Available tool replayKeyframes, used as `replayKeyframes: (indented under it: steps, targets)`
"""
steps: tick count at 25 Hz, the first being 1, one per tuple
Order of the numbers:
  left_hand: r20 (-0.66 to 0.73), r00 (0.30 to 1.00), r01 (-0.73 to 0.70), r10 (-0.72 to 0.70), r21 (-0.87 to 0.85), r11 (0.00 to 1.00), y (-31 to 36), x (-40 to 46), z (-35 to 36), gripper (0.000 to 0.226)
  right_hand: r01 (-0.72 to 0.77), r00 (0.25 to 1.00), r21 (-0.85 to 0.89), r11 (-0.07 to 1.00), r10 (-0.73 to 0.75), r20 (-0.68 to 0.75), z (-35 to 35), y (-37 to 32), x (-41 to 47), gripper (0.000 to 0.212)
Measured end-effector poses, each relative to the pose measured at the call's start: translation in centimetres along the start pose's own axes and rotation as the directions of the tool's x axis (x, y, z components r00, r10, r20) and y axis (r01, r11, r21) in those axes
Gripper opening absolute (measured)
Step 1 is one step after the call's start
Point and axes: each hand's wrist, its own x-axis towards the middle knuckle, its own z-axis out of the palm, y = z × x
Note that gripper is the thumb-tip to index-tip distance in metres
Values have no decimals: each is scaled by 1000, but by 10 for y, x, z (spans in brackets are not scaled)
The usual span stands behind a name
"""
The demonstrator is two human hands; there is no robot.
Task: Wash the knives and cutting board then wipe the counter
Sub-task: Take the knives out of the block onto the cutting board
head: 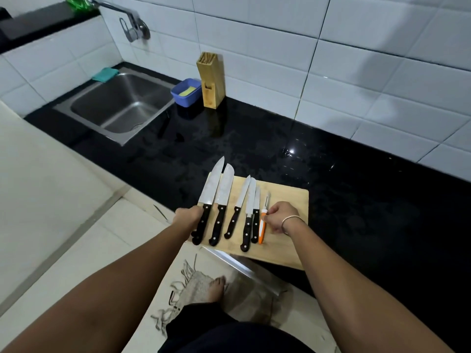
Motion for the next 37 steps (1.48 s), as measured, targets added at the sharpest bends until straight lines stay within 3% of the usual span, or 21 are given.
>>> replayKeyframes:
  steps: [3, 8, 13, 18, 23, 31, 37]
  targets:
    - [31, 999, -32, 30, 55, 998, 2, 5, -1, 56, -25, 999, 30, 999, 24, 34, -5, -4, 2, 11]
    - [86, 996, -14, 21, -79, 997, 20, 12, -6, 45, -79, 995, 89, 993, 73, 74, -9, -12, 2, 7]
    - [6, 992, -124, 125, -83, 989, 25, 19, -17, 38, -90, 988, 84, 992, 79, 129, -6, -30, 6, 8]
    - [-18, 976, -216, 215, -65, 974, 45, 69, -71, 29, -69, 964, 32, 997, 59, 260, 25, -91, 20, 10]
    - [-28, 964, -264, 263, -27, 964, 75, 177, -147, 33, -62, 959, 85, 994, 36, 280, 87, -190, 62, 8]
    - [124, 930, -366, 347, 208, 907, 134, 313, -259, 35, -144, 968, 129, 981, 112, 224, 178, -322, 103, 12]
    - [191, 886, -462, 423, 455, 761, 147, 371, -300, 37, -179, 963, 94, 979, 155, 220, 216, -376, 120, 11]
